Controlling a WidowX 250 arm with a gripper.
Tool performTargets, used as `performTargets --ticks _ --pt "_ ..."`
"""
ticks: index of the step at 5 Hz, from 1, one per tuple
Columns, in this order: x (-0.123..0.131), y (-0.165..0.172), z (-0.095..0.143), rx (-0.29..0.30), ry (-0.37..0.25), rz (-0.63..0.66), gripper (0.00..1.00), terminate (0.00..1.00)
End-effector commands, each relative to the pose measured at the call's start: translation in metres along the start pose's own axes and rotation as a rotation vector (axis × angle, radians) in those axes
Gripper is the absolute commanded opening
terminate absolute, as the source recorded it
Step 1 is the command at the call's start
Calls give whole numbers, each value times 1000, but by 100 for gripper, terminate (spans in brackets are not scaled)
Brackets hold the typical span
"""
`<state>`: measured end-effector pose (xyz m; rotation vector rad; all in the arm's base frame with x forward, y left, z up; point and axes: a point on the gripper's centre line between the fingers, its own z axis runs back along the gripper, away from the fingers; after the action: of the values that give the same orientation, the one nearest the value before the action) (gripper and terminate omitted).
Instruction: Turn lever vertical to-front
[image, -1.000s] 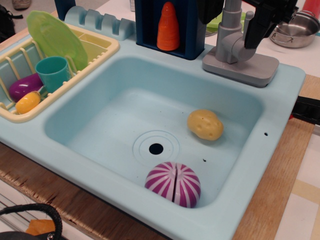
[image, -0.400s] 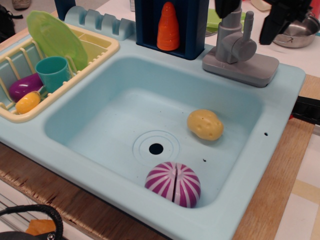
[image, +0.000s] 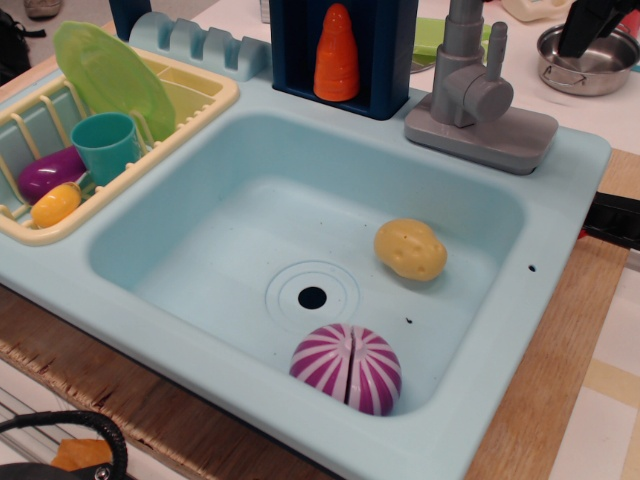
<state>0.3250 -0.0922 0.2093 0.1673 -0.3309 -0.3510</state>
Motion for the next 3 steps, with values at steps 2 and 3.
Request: performTargets --ticks 2,3 --pt "-3 11 -10 -24 9 67 100 0" --pt "-9 17 -19 19 49 91 0 0"
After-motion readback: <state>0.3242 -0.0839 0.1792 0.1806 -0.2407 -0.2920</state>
